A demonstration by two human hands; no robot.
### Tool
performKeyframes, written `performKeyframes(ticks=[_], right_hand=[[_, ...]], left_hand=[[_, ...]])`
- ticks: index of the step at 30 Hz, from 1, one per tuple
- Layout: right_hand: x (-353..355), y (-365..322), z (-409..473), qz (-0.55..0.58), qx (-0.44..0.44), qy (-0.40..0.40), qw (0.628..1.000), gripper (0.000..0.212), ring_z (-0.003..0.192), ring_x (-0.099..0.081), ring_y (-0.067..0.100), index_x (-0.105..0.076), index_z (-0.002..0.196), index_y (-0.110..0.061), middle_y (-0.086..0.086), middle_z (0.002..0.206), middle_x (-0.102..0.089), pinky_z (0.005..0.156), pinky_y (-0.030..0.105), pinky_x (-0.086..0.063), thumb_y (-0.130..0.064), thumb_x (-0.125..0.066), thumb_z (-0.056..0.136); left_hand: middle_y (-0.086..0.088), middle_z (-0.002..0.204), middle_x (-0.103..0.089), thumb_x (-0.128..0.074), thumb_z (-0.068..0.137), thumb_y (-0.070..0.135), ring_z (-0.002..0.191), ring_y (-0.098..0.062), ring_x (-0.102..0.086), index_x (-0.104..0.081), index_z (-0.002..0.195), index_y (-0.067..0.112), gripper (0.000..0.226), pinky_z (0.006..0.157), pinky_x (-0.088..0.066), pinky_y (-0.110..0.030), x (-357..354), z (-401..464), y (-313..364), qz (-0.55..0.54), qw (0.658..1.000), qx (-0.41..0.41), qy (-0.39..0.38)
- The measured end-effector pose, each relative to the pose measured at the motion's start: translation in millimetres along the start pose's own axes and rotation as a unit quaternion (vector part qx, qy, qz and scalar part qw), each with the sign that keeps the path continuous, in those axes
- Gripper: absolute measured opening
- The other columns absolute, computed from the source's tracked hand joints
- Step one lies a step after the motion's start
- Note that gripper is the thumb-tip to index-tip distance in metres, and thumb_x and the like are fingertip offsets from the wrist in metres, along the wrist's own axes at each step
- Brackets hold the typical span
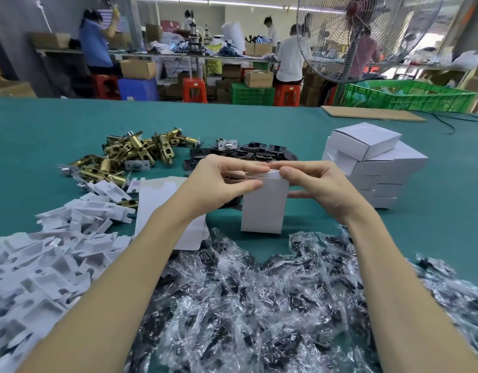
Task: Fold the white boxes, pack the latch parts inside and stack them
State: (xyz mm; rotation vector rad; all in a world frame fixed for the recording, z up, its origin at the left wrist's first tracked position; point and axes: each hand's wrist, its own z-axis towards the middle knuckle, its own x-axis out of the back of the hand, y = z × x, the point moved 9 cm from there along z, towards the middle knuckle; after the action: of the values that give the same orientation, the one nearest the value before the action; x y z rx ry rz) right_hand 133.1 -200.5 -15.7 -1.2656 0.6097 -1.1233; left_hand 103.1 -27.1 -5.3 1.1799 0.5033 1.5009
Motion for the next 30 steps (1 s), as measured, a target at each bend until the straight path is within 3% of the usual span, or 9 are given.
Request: performKeyframes(ticks=[4,7,11,14,18,22,27,30], right_hand=[[-2,11,-1,-0.004,-0.031,-0.043,0.999,0.026,0.119,-0.068,0.011,-0.080,0.113,-0.034,-0.004,0.120,-0.076,0.088,0.033,-0.061,-0.041,-0.077,0.088],[-3,18,-2,0.016,-0.038,-0.055,0.998,0.040,0.120,-0.067,0.014,-0.077,0.117,-0.036,-0.004,0.124,-0.074,0.088,0.034,-0.060,-0.038,-0.082,0.077],[-5,21,-3,0.036,-0.031,-0.043,0.998,0.035,0.113,-0.071,0.019,-0.074,0.118,-0.035,0.001,0.121,-0.075,0.084,0.033,-0.061,-0.026,-0.077,0.085],[-6,21,-3,0.052,-0.038,-0.029,0.997,0.030,0.108,-0.072,0.018,-0.074,0.114,-0.035,0.002,0.117,-0.076,0.081,0.032,-0.060,-0.023,-0.074,0.086],[-6,18,1,0.053,-0.046,-0.003,0.997,0.033,0.100,-0.069,0.013,-0.069,0.115,-0.039,-0.004,0.111,-0.075,0.081,0.033,-0.056,-0.030,-0.072,0.083],[-5,11,4,0.089,-0.049,0.016,0.995,0.034,0.096,-0.068,0.016,-0.069,0.116,-0.035,-0.003,0.109,-0.074,0.080,0.038,-0.050,-0.032,-0.072,0.082],[-6,13,2,0.105,-0.082,0.036,0.991,0.038,0.086,-0.071,0.020,-0.070,0.117,-0.030,0.001,0.104,-0.076,0.068,0.031,-0.057,-0.038,-0.072,0.080],[-12,26,1,0.130,-0.138,0.010,0.982,0.029,0.087,-0.072,0.019,-0.075,0.110,-0.031,0.002,0.103,-0.077,0.066,0.028,-0.059,-0.045,-0.073,0.085]], left_hand=[[0.012,0.122,-0.073,-0.076,0.091,0.009,0.107,-0.006,-0.072,-0.081,0.107,0.022,0.022,0.088,-0.056,-0.019,1,1,-5,-0.032,0.999,0.005,0.026],[0.018,0.128,-0.069,-0.074,0.093,0.014,0.104,-0.003,-0.072,-0.080,0.108,0.029,0.021,0.086,-0.058,-0.021,-1,2,-9,-0.008,1.000,0.024,0.018],[0.027,0.133,-0.063,-0.069,0.097,0.018,0.104,0.000,-0.069,-0.074,0.112,0.036,0.024,0.085,-0.059,-0.022,-6,5,-12,0.016,0.999,0.044,0.003],[0.031,0.119,-0.067,-0.067,0.099,0.021,0.097,-0.005,-0.072,-0.073,0.112,0.039,0.023,0.083,-0.060,-0.024,-4,4,-14,-0.017,0.997,0.067,0.018],[0.010,0.096,-0.078,-0.067,0.098,0.031,0.084,-0.003,-0.070,-0.075,0.103,0.035,0.010,0.068,-0.057,-0.019,-2,2,-20,-0.060,0.990,0.124,0.031],[0.004,0.084,-0.077,-0.068,0.098,0.021,0.074,-0.006,-0.070,-0.069,0.098,0.022,0.001,0.064,-0.057,-0.022,-2,6,-13,-0.122,0.983,0.130,0.040],[0.009,0.072,-0.071,-0.071,0.095,0.032,0.062,-0.009,-0.065,-0.065,0.095,0.023,0.011,0.059,-0.054,-0.021,-4,3,-16,-0.120,0.978,0.171,0.023],[0.002,0.074,-0.071,-0.074,0.093,0.034,0.062,-0.014,-0.068,-0.060,0.091,0.017,0.022,0.057,-0.054,-0.021,-7,0,-23,-0.144,0.966,0.212,0.022]])
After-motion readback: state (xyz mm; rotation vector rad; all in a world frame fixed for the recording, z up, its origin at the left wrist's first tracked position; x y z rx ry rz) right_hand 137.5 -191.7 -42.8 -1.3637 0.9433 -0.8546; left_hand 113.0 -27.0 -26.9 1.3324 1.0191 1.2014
